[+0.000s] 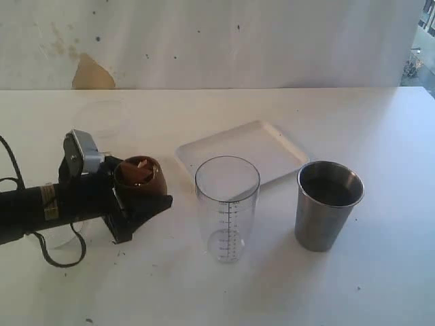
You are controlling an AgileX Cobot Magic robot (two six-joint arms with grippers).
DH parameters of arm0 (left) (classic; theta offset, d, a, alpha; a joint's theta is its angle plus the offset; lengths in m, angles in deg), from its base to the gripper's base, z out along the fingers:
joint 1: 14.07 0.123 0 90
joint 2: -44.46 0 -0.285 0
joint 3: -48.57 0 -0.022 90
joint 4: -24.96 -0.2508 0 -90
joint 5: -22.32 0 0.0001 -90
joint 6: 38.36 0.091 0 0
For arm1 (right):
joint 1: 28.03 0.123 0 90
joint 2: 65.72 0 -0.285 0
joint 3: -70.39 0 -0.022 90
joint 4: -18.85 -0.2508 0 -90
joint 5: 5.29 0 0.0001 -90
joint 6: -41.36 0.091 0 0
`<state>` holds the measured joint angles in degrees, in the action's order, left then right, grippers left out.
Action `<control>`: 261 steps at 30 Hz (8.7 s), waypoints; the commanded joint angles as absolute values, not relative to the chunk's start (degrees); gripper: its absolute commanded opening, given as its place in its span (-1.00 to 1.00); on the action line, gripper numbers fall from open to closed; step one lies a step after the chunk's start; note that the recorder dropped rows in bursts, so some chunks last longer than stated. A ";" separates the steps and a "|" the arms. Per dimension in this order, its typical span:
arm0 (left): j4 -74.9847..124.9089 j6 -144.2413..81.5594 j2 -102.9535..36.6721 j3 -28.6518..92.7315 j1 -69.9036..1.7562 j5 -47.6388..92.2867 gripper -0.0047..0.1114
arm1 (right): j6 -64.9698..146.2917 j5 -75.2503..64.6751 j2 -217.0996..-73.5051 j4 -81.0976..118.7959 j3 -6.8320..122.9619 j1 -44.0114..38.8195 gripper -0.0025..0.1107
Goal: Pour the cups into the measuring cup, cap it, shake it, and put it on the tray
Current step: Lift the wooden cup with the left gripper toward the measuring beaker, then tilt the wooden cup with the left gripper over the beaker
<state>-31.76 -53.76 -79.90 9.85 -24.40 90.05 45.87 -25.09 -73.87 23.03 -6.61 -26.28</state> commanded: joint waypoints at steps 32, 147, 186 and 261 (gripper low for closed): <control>-32.52 -60.29 -66.31 29.55 -41.02 63.40 -0.92 | 46.15 -24.92 -73.51 23.35 -6.83 -26.21 -0.96; -49.64 -32.07 -62.07 32.78 -46.65 52.65 -0.92 | 46.15 -24.92 -73.51 23.35 -6.83 -26.21 -0.96; -49.64 -27.36 -58.22 31.09 -48.73 48.11 -0.92 | 46.15 -24.92 -73.51 23.35 -6.83 -26.21 -0.96; -44.08 -3.66 -58.75 32.69 -54.77 34.27 -0.92 | 46.15 -24.92 -73.51 23.35 -6.83 -26.21 -0.96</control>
